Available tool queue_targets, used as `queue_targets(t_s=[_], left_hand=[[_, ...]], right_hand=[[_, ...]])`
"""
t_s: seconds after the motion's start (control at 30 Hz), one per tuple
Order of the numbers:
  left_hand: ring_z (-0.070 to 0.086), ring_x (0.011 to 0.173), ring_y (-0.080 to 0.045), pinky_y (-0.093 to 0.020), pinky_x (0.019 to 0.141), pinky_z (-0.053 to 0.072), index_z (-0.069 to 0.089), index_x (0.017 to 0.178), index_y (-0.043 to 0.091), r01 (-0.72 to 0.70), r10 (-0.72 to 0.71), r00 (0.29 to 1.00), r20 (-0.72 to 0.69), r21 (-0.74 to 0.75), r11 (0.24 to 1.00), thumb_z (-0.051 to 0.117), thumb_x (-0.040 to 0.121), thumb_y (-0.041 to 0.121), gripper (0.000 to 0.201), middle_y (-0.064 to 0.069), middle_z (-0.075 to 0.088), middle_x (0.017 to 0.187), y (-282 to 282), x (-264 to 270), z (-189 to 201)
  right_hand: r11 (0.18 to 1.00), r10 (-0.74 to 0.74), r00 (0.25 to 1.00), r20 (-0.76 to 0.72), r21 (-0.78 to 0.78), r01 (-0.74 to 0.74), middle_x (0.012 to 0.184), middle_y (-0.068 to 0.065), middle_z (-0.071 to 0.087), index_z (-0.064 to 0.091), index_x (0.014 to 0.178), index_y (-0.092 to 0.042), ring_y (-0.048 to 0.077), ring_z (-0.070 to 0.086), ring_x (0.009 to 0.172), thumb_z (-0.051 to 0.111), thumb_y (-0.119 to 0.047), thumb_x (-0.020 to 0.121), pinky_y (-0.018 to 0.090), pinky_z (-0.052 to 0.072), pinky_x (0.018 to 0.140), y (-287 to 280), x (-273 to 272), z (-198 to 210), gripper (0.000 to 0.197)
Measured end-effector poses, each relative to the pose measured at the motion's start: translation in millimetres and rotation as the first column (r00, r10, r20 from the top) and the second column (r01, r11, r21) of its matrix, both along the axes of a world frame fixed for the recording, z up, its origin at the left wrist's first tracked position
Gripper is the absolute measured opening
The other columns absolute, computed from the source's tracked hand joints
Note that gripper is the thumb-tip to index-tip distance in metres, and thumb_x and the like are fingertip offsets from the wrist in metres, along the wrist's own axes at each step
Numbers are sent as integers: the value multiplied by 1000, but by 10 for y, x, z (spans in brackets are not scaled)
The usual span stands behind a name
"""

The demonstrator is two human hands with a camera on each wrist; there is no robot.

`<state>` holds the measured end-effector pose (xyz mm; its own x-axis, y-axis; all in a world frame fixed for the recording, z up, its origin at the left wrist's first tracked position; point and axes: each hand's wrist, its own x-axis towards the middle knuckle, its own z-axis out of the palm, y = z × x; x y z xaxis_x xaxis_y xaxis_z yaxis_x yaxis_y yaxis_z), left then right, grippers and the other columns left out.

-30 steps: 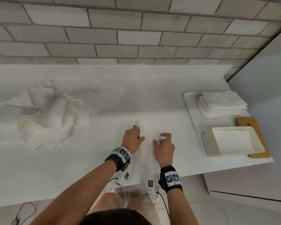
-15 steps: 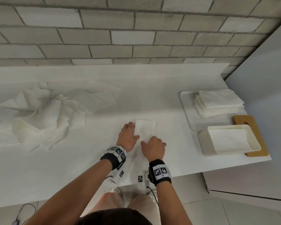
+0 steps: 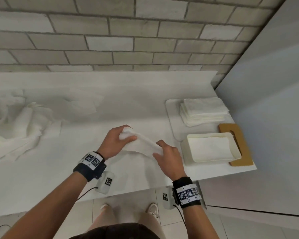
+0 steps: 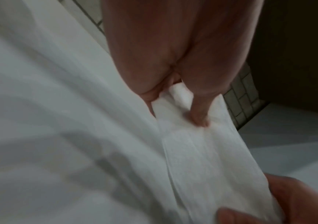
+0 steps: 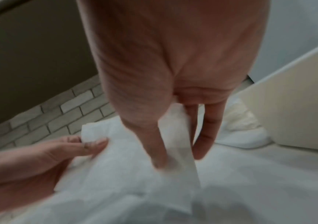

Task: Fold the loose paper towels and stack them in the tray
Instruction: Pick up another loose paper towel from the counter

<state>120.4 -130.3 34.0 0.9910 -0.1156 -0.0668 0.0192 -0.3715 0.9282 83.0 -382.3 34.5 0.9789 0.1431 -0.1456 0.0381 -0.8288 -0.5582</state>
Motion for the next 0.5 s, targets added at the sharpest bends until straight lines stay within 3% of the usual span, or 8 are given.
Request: queue_targets(t_s=[0.07,0.17,0.23,0.3,0.37,0.4,0.5], left_hand=[[71,92,-15,-41,87,55,73,99,23,-120,121,992,32,-30,992,80,95,29,10,6,76,97,-152,-164,-88],[71,100,-17,-38,89,56,73,105,20,-251,261,965,34,-170,953,78,97,20,10,3,75,105,-371,-422,-226],[70,111,-16,-37,94,55,70,111,23,-302,319,946,66,-189,934,79,95,14,20,3,75,113,-500,-569,-344],[70,115,-14,-43,98,55,66,116,25,-336,343,938,47,-117,935,78,92,0,37,5,77,115,-591,-664,-526],[72,111,-9,-47,99,55,66,115,20,-352,354,935,39,-41,935,66,83,-21,52,6,78,109,-668,-724,-659],[72,109,-7,-49,98,55,68,112,19,-361,361,931,63,-16,933,59,79,-26,56,6,78,108,-696,-724,-663],[73,106,-14,-50,96,58,72,108,17,-371,373,915,153,-44,928,58,82,-26,52,6,76,110,-815,-670,-421]], right_hand=[[996,-63,990,124,69,55,101,-1,74,64,121,-22,24,70,90,69,-16,101,37,56,75,-146,-21,-139,21],[981,-128,960,249,174,86,101,-4,68,62,118,-23,15,64,84,68,-7,100,29,52,71,-237,-65,-277,25],[962,-159,962,221,254,101,114,-5,67,58,128,-24,10,64,99,72,-6,97,23,51,82,-267,-84,-400,39],[931,-183,979,95,336,141,124,-2,65,49,138,-27,11,63,113,73,0,92,26,56,89,-281,-78,-536,59],[899,-192,981,15,404,170,118,-1,65,45,138,-32,9,64,109,67,8,89,36,61,88,-297,-84,-594,67],[887,-203,979,26,429,173,112,-3,66,46,136,-32,5,63,106,64,9,91,36,61,86,-311,-86,-567,64],[838,-289,945,154,518,171,106,-7,68,52,130,-27,1,65,102,65,4,96,14,49,86,-464,-135,-233,47]])
